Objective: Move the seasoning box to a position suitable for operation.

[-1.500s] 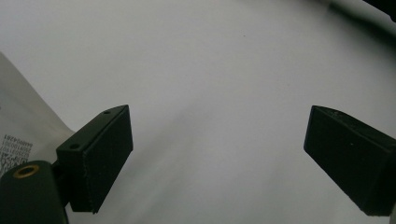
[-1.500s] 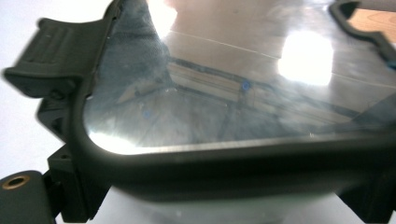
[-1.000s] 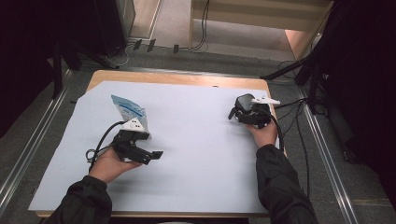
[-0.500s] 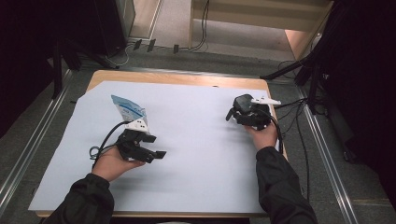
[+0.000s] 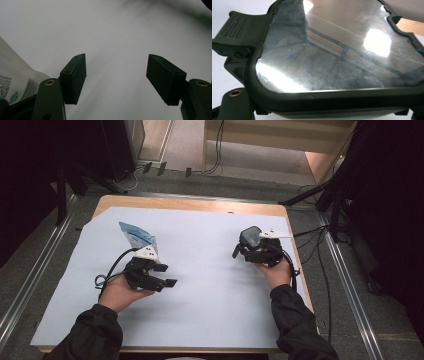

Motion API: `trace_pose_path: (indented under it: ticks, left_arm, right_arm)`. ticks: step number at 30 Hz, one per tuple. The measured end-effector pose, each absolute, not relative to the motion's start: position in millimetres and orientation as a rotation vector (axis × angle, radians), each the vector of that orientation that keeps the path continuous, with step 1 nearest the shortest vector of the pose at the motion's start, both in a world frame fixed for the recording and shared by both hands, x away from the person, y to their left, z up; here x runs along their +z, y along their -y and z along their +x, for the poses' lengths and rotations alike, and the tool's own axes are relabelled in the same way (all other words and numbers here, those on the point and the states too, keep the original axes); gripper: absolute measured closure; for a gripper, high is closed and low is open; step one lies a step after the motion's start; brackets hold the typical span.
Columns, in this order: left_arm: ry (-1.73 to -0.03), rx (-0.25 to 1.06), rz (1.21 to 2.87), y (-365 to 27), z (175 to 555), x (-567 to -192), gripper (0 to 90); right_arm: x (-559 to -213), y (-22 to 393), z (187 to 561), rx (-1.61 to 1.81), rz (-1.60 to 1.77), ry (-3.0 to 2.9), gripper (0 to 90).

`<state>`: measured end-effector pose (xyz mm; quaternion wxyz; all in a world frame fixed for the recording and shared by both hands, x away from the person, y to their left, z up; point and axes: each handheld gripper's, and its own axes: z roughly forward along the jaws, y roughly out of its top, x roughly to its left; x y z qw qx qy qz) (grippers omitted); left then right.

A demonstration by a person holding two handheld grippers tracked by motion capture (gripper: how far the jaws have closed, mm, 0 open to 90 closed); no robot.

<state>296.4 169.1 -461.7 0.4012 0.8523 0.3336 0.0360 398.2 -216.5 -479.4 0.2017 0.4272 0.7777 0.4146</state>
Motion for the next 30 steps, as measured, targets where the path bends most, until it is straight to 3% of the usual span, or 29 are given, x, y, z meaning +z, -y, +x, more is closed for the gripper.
trace_pose_path:
  ticks: [30]
  left_arm:
    - [-0.873, 0.115, 2.119, -182, 291, -461, 32.4]
  right_arm:
    - [-489, 133, 365, 1.254, 1.023, -2.346, 16.1]
